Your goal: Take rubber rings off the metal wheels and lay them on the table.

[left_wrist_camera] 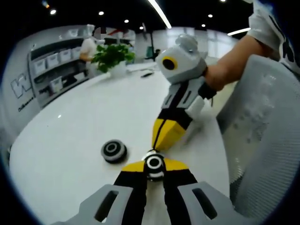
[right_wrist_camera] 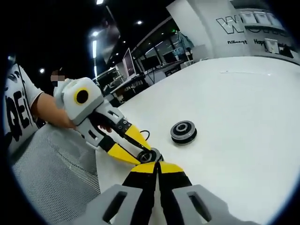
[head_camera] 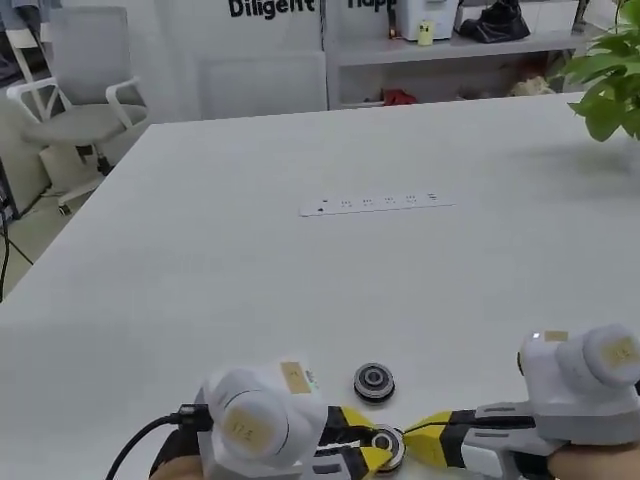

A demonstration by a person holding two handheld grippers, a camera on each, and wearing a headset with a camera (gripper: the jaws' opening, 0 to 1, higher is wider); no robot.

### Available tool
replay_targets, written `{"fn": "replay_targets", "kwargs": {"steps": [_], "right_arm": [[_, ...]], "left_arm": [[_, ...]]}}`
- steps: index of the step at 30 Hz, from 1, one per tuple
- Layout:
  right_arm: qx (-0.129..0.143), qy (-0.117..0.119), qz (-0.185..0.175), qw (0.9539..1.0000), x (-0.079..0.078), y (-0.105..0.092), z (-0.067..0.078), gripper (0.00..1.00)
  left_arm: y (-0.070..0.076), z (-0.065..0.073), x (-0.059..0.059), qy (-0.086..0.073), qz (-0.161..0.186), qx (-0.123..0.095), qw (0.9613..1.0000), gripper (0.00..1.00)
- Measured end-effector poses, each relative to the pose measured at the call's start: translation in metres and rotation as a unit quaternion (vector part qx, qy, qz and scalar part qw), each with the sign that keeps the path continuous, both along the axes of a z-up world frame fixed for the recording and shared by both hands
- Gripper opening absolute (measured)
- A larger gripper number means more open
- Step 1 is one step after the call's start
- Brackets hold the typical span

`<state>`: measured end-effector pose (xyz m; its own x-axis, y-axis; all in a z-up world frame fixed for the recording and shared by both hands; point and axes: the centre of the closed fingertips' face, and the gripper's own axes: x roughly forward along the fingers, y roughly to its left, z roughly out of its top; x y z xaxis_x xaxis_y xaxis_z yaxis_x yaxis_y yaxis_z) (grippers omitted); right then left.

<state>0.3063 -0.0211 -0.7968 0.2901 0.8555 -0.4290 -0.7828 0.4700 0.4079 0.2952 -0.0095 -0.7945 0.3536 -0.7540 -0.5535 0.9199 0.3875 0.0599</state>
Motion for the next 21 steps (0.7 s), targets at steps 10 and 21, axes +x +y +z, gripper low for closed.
{"fn": "replay_targets", "kwargs": {"steps": [10,21], "right_arm": [[0.002,-0.009,0.005,0.9999,-0.004,0.003,0.004,0.0],[0.026,-0.018,0.04,0.9987,-0.014,0.018,0.014,0.0]], "left_arm": [[-0.001,0.0,0.0,-0.001,0.008,0.01,0.9999,0.13],[-0.005,-0.001,-0.002,0.001,0.007,0.009,0.9999,0.13]]}}
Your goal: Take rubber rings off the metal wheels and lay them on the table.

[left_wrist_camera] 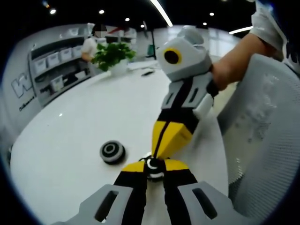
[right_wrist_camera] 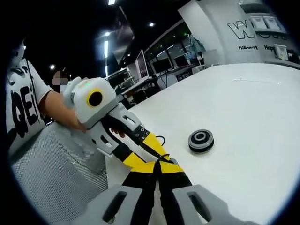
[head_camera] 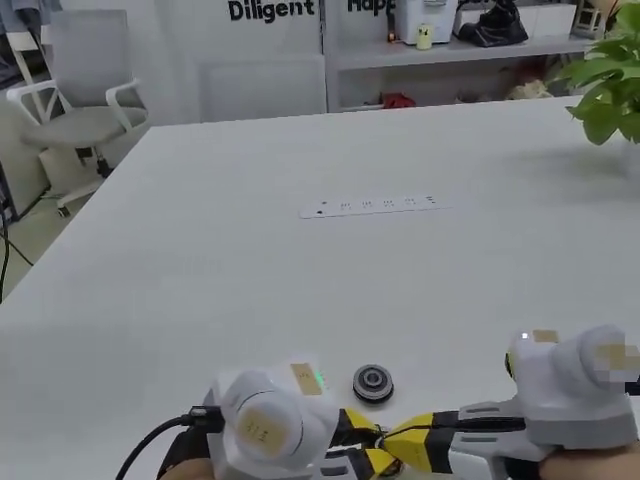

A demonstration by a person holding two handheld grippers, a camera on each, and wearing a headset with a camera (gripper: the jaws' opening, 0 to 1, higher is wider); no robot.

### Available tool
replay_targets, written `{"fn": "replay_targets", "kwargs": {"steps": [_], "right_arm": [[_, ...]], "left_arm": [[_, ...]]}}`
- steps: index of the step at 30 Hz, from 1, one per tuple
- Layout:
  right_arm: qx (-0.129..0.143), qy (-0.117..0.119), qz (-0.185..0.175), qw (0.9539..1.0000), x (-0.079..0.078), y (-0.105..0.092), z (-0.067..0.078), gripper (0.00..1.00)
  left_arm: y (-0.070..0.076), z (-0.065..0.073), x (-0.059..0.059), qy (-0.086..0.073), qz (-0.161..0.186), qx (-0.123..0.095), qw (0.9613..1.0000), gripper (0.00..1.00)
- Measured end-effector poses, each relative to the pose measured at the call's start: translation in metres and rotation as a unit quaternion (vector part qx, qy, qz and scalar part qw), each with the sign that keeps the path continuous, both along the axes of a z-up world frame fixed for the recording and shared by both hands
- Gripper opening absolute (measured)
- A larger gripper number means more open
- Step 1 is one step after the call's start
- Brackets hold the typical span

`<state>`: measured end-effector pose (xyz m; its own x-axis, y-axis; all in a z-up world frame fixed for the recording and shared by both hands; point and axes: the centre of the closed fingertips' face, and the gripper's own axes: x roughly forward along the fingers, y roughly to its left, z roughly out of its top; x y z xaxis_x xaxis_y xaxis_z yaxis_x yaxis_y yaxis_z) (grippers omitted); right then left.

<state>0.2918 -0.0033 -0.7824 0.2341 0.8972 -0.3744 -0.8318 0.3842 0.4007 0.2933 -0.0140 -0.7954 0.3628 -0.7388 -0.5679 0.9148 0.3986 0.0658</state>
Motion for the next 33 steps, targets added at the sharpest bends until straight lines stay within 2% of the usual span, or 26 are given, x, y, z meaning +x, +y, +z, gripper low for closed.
{"fn": "replay_targets", "kwargs": {"steps": [5,14,17,22,29,33], "right_arm": [[-0.007,0.005,-0.01,0.9999,0.002,-0.007,-0.007,0.0],[0.002,0.005,-0.019,0.9998,0.006,-0.009,-0.002,0.0],[0.004,0.007,-0.018,0.9998,0.006,-0.01,0.0,0.0],[0.009,0.011,-0.015,0.9998,0.005,-0.008,0.004,0.0],[0.01,0.01,-0.006,0.9999,0.004,-0.006,0.013,0.0],[0.025,0.007,-0.008,0.9996,0.008,-0.003,0.024,0.0]], "left_arm": [[0.0,0.0,0.0,0.001,-0.006,-0.002,1.0,0.13],[0.002,0.004,0.0,0.0,-0.017,-0.005,0.9998,0.16],[0.004,0.008,-0.003,0.007,-0.024,-0.006,0.9997,0.2],[0.011,0.019,-0.007,0.01,-0.023,-0.017,0.9995,0.28],[0.03,0.042,-0.01,0.008,-0.015,-0.038,0.9991,0.36],[0.041,0.053,-0.01,0.004,-0.005,-0.05,0.9987,0.4]]}}
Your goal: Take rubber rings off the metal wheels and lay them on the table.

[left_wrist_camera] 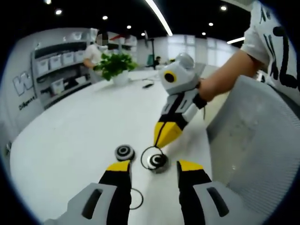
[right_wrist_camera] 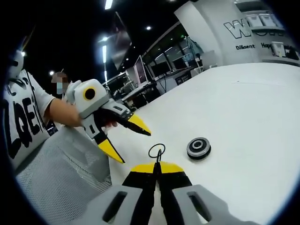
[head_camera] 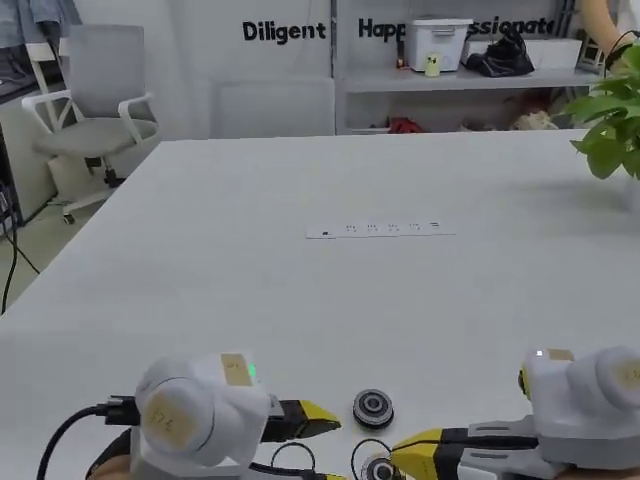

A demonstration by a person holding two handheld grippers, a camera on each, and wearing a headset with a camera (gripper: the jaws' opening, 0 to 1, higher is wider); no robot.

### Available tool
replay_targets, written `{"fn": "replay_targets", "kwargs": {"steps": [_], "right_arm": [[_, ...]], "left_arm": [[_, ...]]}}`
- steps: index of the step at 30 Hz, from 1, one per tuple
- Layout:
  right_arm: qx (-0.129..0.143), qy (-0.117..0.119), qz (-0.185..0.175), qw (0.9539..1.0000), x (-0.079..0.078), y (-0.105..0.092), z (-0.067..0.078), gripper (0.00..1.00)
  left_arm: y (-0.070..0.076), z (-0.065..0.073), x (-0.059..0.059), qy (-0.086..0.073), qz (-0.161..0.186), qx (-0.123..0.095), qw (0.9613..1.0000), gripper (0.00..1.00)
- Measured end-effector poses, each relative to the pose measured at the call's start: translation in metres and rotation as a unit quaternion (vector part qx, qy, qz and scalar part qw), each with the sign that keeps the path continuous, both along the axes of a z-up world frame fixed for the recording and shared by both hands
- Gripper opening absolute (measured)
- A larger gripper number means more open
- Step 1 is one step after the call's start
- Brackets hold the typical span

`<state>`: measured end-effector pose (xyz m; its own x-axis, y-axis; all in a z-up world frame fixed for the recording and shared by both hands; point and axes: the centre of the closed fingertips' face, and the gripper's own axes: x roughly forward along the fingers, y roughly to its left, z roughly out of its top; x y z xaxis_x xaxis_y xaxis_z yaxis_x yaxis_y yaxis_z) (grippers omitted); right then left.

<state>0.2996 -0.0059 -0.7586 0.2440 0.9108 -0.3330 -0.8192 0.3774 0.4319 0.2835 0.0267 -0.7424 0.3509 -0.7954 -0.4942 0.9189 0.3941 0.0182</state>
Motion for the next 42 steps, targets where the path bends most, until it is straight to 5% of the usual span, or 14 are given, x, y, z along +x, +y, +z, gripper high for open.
{"fn": "replay_targets", "kwargs": {"steps": [20,32,42], "right_arm": [[-0.006,-0.029,0.042,0.9987,0.001,0.033,0.022,0.0],[-0.027,-0.018,0.078,0.9964,-0.001,0.06,0.007,0.0],[-0.044,0.016,0.092,0.9947,-0.008,0.077,-0.016,0.0]], "left_arm": [[0.055,0.021,-0.005,-0.011,0.049,-0.014,0.9986,0.54],[0.081,0.018,-0.003,-0.009,0.078,-0.011,0.9969,0.55],[0.091,0.013,0.001,-0.004,0.095,-0.017,0.9953,0.55]]}}
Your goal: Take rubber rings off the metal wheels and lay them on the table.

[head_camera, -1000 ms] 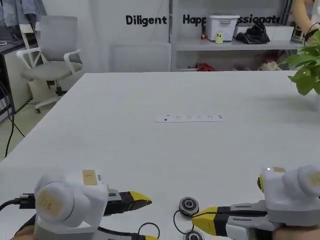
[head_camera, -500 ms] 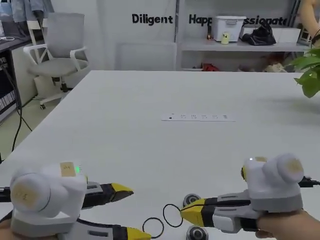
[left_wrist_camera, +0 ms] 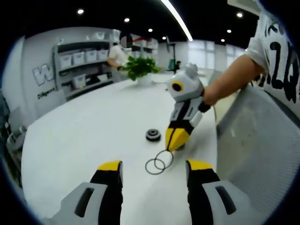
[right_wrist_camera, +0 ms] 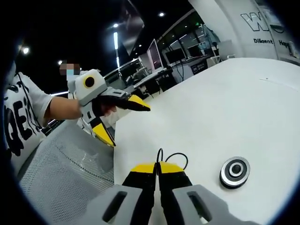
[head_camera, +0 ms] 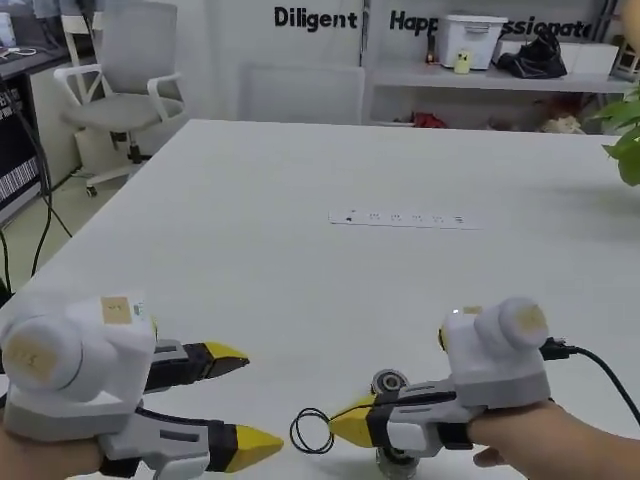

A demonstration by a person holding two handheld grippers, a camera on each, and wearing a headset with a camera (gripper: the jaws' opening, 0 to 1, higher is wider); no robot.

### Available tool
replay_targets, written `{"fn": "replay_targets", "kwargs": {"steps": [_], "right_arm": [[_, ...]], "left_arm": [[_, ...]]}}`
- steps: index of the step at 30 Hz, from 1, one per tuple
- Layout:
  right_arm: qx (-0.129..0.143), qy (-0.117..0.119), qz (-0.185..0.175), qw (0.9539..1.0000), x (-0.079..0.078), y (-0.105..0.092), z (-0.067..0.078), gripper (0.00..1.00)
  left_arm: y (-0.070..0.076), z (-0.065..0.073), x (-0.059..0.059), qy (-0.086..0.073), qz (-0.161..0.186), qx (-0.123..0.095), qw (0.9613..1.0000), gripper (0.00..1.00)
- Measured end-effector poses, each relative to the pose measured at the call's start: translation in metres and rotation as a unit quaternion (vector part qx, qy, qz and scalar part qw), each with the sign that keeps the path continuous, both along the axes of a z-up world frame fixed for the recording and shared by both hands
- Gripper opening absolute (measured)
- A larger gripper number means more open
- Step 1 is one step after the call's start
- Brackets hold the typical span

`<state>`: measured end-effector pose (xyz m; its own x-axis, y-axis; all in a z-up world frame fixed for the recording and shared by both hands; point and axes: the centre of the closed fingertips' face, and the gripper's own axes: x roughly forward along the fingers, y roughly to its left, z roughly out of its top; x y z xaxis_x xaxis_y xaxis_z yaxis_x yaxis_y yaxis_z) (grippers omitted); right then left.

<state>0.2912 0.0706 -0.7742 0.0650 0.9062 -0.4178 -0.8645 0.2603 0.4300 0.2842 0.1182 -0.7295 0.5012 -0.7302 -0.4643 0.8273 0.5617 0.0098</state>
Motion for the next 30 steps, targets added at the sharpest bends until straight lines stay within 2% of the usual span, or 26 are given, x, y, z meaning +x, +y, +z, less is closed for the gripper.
{"fn": "replay_targets", "kwargs": {"steps": [7,10,12,17,24,30], "right_arm": [[-0.028,-0.03,-0.004,0.9992,0.006,-0.004,-0.011,0.02],[-0.041,-0.05,-0.003,0.9979,0.009,-0.006,-0.015,0.08],[-0.05,-0.074,0.0,0.996,0.011,-0.007,-0.016,0.12],[-0.056,-0.089,0.009,0.9945,0.008,-0.009,-0.015,0.2],[-0.049,-0.104,0.008,0.9934,0.01,-0.014,-0.007,0.23],[-0.046,-0.118,0.009,0.9919,0.011,-0.018,0.0,0.25]], "left_arm": [[0.002,-0.005,0.0,0.006,0.003,0.0,1.0,0.55],[0.003,-0.005,0.003,0.009,0.007,-0.002,0.9999,0.55],[0.003,-0.006,0.005,0.01,0.009,-0.001,0.9999,0.54],[0.002,-0.007,0.009,0.012,0.009,-0.001,0.9999,0.54],[-0.003,-0.008,0.012,0.017,0.006,0.0,0.9998,0.54],[-0.005,-0.003,0.022,0.016,0.003,0.003,0.9999,0.54]]}}
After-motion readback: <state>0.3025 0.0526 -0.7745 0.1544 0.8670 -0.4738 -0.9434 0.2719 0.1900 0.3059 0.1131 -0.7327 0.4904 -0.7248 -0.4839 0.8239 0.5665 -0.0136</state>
